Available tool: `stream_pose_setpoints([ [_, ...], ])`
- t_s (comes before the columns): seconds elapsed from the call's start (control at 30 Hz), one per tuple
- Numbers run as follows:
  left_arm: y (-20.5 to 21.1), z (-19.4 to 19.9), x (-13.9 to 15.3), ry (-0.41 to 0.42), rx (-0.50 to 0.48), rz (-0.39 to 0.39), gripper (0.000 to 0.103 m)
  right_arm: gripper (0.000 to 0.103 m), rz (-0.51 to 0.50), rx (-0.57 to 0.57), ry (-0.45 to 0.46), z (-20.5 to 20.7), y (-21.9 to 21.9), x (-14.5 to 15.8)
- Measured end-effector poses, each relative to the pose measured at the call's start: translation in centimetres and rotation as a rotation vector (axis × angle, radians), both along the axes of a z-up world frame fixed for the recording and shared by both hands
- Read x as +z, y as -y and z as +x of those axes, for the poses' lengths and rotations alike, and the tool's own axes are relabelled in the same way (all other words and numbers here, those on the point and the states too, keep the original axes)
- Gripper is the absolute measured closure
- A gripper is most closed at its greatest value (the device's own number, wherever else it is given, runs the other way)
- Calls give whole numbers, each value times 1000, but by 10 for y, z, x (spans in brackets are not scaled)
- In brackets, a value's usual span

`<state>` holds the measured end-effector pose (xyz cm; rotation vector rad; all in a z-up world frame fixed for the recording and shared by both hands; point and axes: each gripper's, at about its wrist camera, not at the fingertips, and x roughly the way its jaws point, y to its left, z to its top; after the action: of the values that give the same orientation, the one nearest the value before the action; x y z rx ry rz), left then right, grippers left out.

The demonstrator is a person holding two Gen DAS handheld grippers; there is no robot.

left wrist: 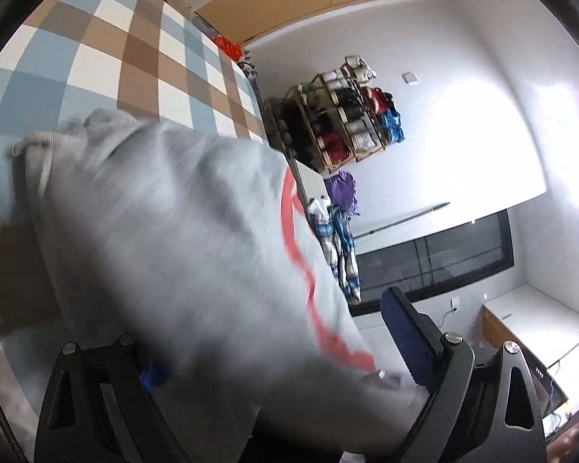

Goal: Fold large clothes

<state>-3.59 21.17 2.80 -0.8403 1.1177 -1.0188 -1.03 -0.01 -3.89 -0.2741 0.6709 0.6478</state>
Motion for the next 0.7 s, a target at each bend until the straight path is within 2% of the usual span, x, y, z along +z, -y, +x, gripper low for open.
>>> stream_pose_setpoints([
  [0.07,0,11,-11,-55,-14,-37,7,80,-38,7,-35,2,-13,-21],
  [0.17,-9,21,-33,-139,-19,-49,7,77,-48,-23,-98,9,-23,-47],
  [0.23,-12,20,-39,-170,-17,-39,7,74,-62,-41,-88,11,-29,-56],
  [0.33,-18,12,-34,-179,-18,4,7,49,-103,6,-52,3,-39,-62],
  [0.4,-10,8,-26,-167,-31,72,7,23,-89,52,-54,-3,-43,-62],
  [0.47,-1,5,-18,-145,-37,178,7,17,-55,108,-82,-4,-37,-57],
  [0.53,4,2,-12,-137,-28,252,7,16,43,150,-173,1,-21,-45],
  [0.63,5,1,-4,-126,4,329,7,16,320,223,-395,18,24,-22],
  [0.7,6,3,-3,-135,22,336,7,13,529,277,-522,33,63,-4],
])
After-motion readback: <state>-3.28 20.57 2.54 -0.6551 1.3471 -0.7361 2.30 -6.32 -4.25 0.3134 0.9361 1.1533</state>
